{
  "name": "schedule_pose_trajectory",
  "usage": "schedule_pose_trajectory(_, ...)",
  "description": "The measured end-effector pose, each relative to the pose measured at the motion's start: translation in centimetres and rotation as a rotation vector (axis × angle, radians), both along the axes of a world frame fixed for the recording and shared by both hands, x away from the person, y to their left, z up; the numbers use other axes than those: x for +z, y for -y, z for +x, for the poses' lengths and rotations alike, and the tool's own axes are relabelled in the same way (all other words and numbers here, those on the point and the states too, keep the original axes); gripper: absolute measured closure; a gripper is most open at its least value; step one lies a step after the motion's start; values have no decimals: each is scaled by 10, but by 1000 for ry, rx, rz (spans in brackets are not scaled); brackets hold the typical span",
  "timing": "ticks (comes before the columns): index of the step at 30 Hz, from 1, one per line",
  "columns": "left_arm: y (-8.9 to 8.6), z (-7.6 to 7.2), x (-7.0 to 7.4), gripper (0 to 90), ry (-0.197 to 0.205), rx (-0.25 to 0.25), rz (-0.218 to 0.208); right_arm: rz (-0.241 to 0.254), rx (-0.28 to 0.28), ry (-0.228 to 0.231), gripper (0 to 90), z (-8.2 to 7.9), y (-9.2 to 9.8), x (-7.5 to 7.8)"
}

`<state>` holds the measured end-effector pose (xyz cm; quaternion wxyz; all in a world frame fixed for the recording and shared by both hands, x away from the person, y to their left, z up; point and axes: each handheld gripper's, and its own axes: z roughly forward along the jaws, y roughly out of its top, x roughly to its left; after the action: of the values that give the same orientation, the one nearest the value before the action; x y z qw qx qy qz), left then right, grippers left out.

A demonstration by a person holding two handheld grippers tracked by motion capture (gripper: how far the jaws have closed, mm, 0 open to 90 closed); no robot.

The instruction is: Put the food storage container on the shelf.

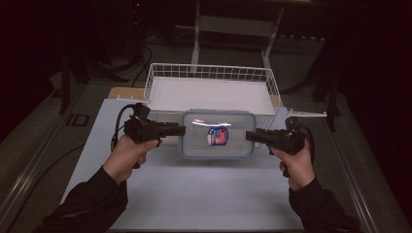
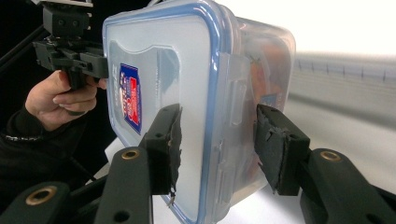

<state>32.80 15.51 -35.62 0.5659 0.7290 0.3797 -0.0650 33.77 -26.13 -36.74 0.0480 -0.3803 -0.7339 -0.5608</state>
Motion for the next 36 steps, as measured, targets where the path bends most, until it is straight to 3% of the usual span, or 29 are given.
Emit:
schedule_pose_trajectory(7,-3,24,29,595,30,28,-10,11,-8,18,519,27,-4,29)
schedule_pose_trajectory(11,-4,31,34,593,41,35,-8,11,-17,26,518,39,-6,39)
schedule_pose_trajectory(12,-5,44,39,592,43,43,-15,8,-20,29,518,47,-8,44)
schedule_pose_trajectory(20,-4,75,40,584,17,85,-29,-4,-51,14,516,76,-11,50)
schedule_pose_trajectory(28,-6,91,35,580,-21,98,-58,8,-66,-10,516,94,-12,51)
schedule_pose_trajectory(36,0,100,34,539,5,145,-34,11,-106,-44,491,99,-15,51)
